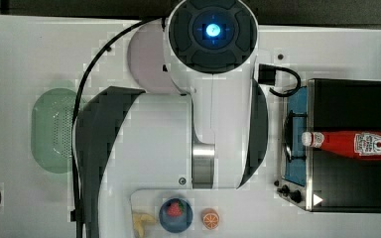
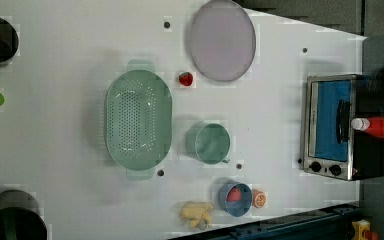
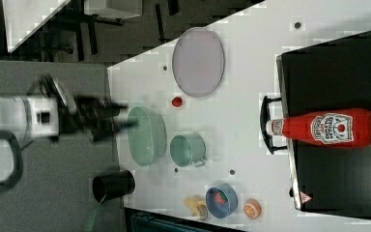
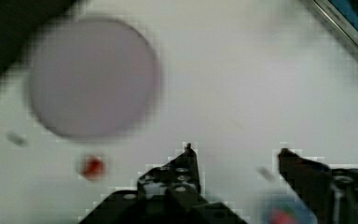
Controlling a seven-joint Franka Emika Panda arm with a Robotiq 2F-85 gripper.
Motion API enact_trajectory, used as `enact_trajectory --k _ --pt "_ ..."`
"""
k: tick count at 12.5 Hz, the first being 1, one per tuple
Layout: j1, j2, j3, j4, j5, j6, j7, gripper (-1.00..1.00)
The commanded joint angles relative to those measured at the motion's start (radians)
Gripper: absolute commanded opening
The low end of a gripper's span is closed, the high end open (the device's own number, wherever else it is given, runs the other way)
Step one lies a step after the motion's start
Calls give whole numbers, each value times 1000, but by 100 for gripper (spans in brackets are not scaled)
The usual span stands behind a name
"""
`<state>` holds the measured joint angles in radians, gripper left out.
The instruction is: Pick Ketchup from oven and place it on table.
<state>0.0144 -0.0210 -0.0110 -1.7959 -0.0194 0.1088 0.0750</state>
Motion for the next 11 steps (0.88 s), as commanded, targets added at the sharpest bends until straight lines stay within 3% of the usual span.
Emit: enact_trajectory --k 1,2,3,7,11 --pt "-23 -360 0 -90 39 -238 -20 48" --pt "-23 -360 0 -91 39 -238 -20 85" --pt "-27 -356 -7 -92 35 -235 -20 100" --pt "-45 -311 -84 -92 33 -162 -20 100" --pt "-59 -191 -264 -92 32 -13 -20 100"
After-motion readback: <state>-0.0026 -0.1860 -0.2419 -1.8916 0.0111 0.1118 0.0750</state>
